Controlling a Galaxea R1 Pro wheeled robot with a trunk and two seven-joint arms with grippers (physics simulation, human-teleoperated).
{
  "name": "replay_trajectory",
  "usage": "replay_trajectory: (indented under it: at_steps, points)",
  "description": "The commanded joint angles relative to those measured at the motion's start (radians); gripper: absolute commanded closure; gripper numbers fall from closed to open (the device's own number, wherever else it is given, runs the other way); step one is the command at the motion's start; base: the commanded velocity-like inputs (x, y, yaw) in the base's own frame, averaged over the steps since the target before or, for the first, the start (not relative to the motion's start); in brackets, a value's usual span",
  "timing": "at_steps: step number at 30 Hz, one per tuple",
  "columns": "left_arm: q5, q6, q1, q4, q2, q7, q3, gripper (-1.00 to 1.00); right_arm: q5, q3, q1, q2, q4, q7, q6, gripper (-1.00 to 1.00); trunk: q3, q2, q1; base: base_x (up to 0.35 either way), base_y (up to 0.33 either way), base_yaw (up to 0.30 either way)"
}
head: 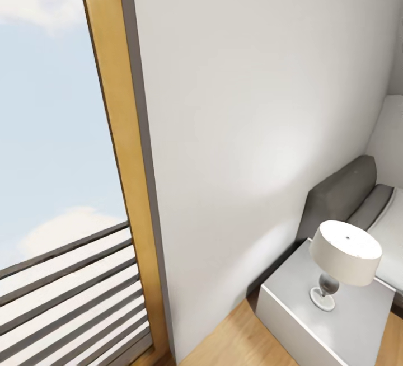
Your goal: Attach the digital camera to the camera tripod in the bedroom.
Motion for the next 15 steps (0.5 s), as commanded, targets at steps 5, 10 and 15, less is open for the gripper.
replay_trajectory:
  at_steps: [5,10,15]
  points:
    - [0.003,-0.002,0.000,-0.001,0.000,0.001,0.001,-1.00,0.006,-0.002,0.000,0.000,0.000,-0.001,-0.012,-1.00,-0.001,0.000,0.000,0.023,0.000,-0.107]
    - [0.003,-0.002,0.000,0.000,0.000,0.001,0.001,-1.00,0.005,-0.003,0.000,0.000,0.000,-0.001,-0.016,-1.00,-0.001,0.000,0.000,0.007,0.000,-0.210]
    - [0.003,-0.002,0.000,0.000,0.000,0.002,0.001,-1.00,0.004,-0.003,0.000,0.000,0.000,-0.001,-0.016,-1.00,-0.001,0.000,0.000,0.003,0.000,-0.254]
